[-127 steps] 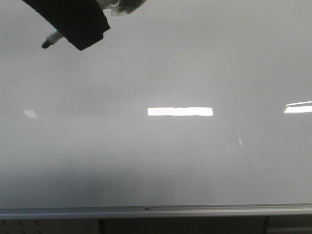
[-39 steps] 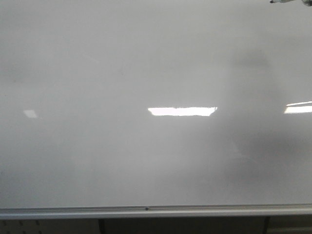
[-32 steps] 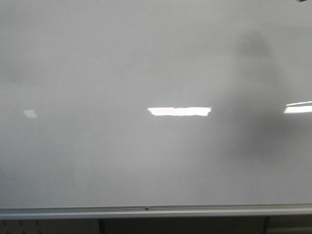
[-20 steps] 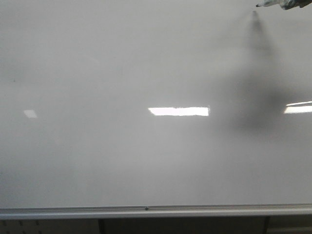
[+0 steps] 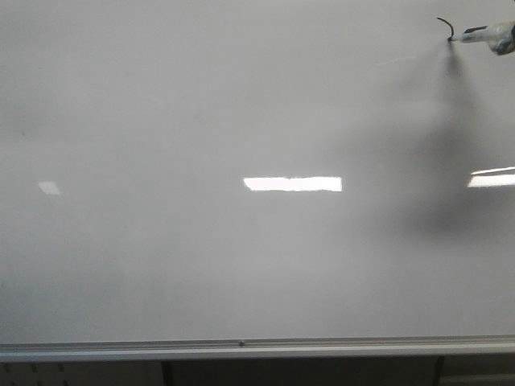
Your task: Write number 2 on whiteboard
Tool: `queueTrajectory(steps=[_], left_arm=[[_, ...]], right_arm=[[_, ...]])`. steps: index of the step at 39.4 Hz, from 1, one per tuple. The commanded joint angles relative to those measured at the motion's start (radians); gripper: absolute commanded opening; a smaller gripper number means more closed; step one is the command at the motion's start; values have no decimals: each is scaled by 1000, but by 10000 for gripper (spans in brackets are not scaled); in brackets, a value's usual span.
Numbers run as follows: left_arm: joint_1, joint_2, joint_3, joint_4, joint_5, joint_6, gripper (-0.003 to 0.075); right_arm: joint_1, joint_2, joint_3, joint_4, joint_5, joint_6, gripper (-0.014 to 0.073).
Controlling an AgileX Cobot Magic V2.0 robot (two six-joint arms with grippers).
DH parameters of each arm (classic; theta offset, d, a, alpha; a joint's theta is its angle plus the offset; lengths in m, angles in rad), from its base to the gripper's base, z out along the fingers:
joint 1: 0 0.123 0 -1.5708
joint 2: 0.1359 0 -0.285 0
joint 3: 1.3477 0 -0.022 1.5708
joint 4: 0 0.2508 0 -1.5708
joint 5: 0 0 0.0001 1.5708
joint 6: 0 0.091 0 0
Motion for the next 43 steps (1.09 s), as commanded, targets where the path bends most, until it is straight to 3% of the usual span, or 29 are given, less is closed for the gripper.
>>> queueTrajectory(steps=[1, 11, 26, 35, 43], left_arm=[[3, -13, -24, -21, -60, -7, 524], [3, -13, -24, -21, -60, -7, 522], [3, -13, -24, -21, -60, -7, 447], [3, -13, -24, -21, -60, -7, 397], [3, -13, -24, -21, -60, -7, 346]], right_arm=[[28, 25, -32, 17, -21, -11, 36], [73, 44, -35, -4, -17, -11, 36], [-102, 39, -35, -13, 5, -11, 36], [-16, -116, -35, 24, 49, -12, 36], [129, -262, -35, 21, 248, -72, 36]])
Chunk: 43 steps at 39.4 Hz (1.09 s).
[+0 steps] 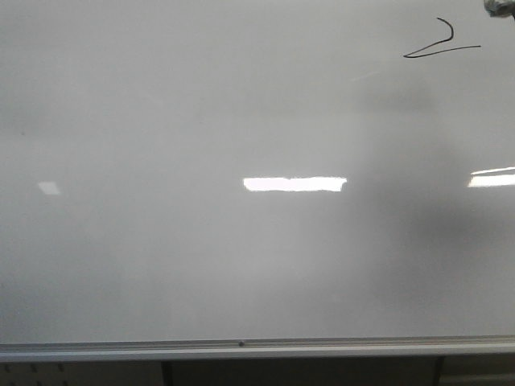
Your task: Write number 2 on whiteboard
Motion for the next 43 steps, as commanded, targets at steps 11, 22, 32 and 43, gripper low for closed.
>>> queueTrajectory(steps=[11, 22, 32, 43], left_arm=[[3, -13, -26, -21, -60, -7, 290], [3, -13, -26, -21, -60, -7, 213], [3, -7, -26, -22, -74, -7, 152], [-68, 66, -40, -303, 8, 356, 254]], right_arm=[[228, -195, -35, 14, 334, -125, 36], [362, -230, -35, 98, 526, -219, 36], [385, -230, -35, 138, 527, -251, 36], [385, -230, -35, 139, 527, -260, 36]])
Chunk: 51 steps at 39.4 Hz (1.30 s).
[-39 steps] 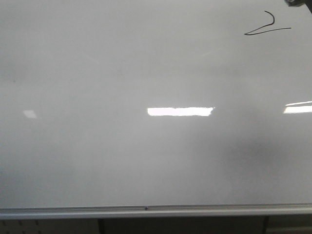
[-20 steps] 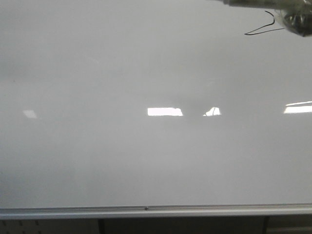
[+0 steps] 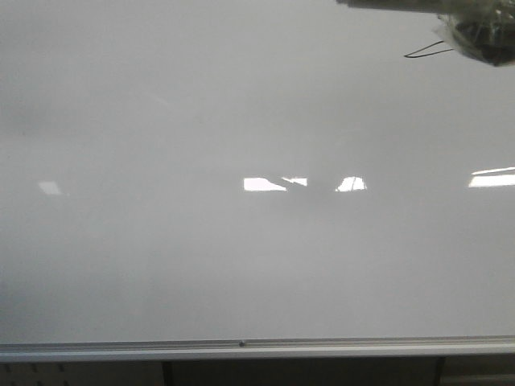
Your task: Write number 2 on whiteboard
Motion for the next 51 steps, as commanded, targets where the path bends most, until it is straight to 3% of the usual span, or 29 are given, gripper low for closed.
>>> queueTrajectory(steps=[1, 4, 8, 20, 35, 40, 51], left_arm=[[-49, 14, -44, -189, -7, 191, 283], [-115, 27, -64, -262, -3, 304, 405], [-224, 52, -107, -269, -3, 378, 477], [-512, 254, -268, -120, -3, 391, 474], [-605, 466, -408, -122, 1, 413, 471], [-621, 468, -410, -131, -3, 425, 399], [-625, 468, -410, -133, -11, 430, 112]], right_arm=[[2, -10, -35, 35, -37, -20, 36], [2, -10, -35, 37, -36, -27, 36], [2, -10, -35, 37, -36, -38, 36], [2, -10, -35, 44, -36, -44, 36], [2, -10, -35, 44, -36, -44, 36], [2, -10, -35, 44, -33, -44, 36], [2, -10, -35, 44, -32, -44, 36]])
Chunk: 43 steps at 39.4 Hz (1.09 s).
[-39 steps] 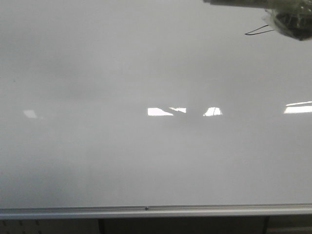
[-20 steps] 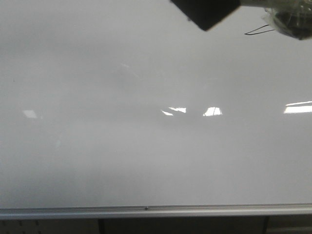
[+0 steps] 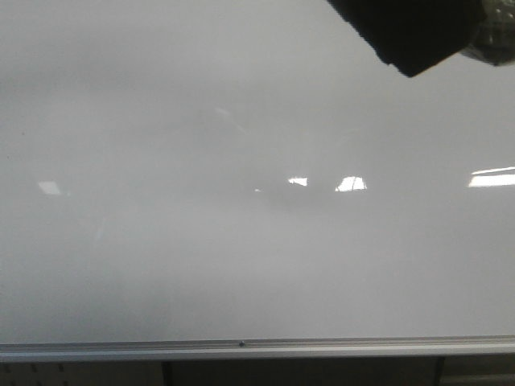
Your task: Write number 2 on whiteboard
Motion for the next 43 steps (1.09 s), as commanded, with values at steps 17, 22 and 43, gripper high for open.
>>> queueTrajectory(steps=[17, 22, 43], left_arm=[[-7, -33, -33, -43, -37, 2, 9], [3, -40, -35, -27, -29, -17, 9], [22, -267, -13, 691, 95, -843, 9]], right_arm=[[2, -10, -35, 5, -11, -8, 430], [-9, -43, -36, -92, -11, 50, 472], [-111, -266, 15, -536, -44, 766, 467]])
